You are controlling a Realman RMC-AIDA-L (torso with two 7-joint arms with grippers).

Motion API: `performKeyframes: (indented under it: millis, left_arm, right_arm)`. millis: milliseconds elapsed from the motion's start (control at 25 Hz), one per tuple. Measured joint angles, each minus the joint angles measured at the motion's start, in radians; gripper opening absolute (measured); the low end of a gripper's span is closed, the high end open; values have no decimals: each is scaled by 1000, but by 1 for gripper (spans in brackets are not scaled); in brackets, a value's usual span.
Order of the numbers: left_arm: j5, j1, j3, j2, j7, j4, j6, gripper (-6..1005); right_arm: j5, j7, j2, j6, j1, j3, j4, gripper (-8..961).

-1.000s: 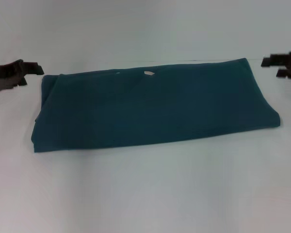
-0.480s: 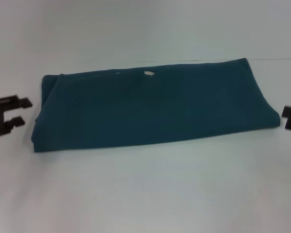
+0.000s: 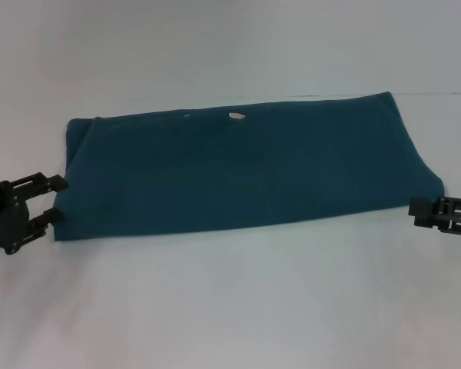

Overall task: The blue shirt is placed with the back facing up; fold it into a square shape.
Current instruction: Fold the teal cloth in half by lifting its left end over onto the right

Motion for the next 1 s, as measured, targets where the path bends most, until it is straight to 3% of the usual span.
performKeyframes:
  millis: [520,1000]
  left_arm:
    - [20,-31,21,5,-2,-87,-150,613]
    - [58,-24,19,7,-5,-88,-130,613]
  right_arm:
    - [0,-12,11,15,3,6,0,687]
    - [1,-6,11,25,-2,8,0,686]
